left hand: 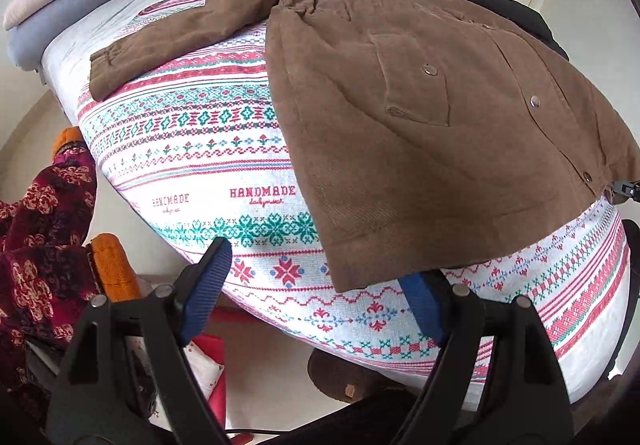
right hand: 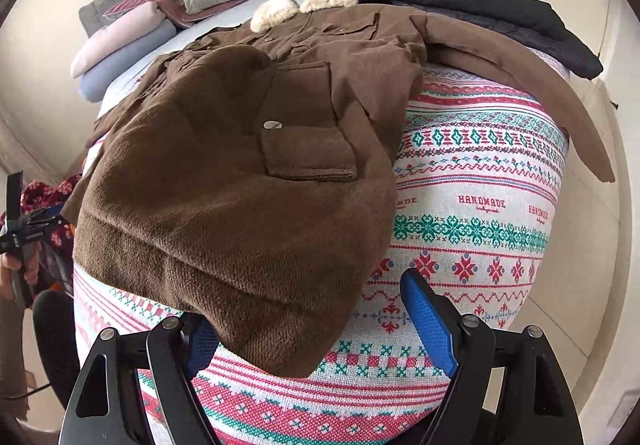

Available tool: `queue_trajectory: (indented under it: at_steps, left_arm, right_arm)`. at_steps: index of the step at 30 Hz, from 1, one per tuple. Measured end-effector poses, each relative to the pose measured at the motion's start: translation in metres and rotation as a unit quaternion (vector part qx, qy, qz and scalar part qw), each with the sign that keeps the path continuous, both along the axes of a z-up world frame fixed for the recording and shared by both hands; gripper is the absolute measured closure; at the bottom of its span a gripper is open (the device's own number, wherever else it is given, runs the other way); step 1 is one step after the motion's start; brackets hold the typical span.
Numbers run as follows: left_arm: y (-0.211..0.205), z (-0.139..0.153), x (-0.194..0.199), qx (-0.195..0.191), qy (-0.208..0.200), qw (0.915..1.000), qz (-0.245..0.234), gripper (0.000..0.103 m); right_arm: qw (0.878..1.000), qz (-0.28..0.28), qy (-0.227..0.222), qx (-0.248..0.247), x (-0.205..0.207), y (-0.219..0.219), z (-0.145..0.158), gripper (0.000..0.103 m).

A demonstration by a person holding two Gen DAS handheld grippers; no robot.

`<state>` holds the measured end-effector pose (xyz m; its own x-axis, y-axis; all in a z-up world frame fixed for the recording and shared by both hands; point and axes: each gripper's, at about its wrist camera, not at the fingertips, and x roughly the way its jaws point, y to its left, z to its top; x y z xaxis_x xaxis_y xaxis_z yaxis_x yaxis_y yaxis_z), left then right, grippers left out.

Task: Fold large clothes

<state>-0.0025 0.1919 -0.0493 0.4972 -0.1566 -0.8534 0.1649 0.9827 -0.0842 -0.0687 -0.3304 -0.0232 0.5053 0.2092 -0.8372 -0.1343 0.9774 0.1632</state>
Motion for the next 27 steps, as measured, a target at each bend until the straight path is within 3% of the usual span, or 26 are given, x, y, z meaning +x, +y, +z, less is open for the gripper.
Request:
queue_trajectory:
  at_steps: [6,8,9,10,12,14,18,21,24,27]
  left_arm:
    - [0.003,-0.018,0.006,-0.056,0.000,0.9961,0.069,0.026]
    - [-0.001,-0.018,0.003,-0.057,-0.011,0.9947,0.085,0.034]
    - [-0.006,-0.015,-0.001,-0.052,-0.017,0.9952,0.082,0.049]
    - [-0.010,-0.011,-0.003,-0.054,-0.023,0.9958,0.070,0.082]
    - [-0.016,-0.002,-0.006,-0.058,-0.022,0.9958,0.067,0.089]
    - [-0.014,0.019,-0.010,-0.088,-0.032,0.9929,0.073,0.090]
    - [0.003,0.092,-0.025,-0.169,-0.083,0.9781,0.089,0.092]
    - [0.009,0.148,-0.040,-0.191,-0.130,0.9686,0.092,0.092]
    - [0.024,0.178,-0.057,-0.213,-0.134,0.9622,0.104,0.092]
    - [0.029,0.169,-0.071,-0.179,-0.103,0.9720,0.112,0.092]
  right_arm:
    - [1.000,-0.024,-0.003,0.005,0.010,0.004,-0.010,0.020]
    - [0.999,-0.034,-0.002,0.016,0.014,0.005,-0.016,0.029]
    - [0.999,-0.031,-0.002,0.027,0.016,0.006,-0.017,0.058]
    - [0.999,-0.026,0.002,0.046,0.019,0.006,-0.017,0.089]
    - [0.997,-0.040,0.001,0.066,0.023,0.002,-0.010,0.094]
    - [0.996,-0.046,-0.036,0.065,0.022,-0.003,0.014,0.096]
    - [0.989,-0.061,-0.122,0.050,0.012,-0.025,0.086,0.098]
    - [0.985,-0.066,-0.159,0.031,0.005,-0.040,0.134,0.098]
    - [0.983,-0.082,-0.164,0.015,-0.001,-0.057,0.162,0.098]
    - [0.985,-0.112,-0.131,0.011,-0.008,-0.081,0.162,0.098]
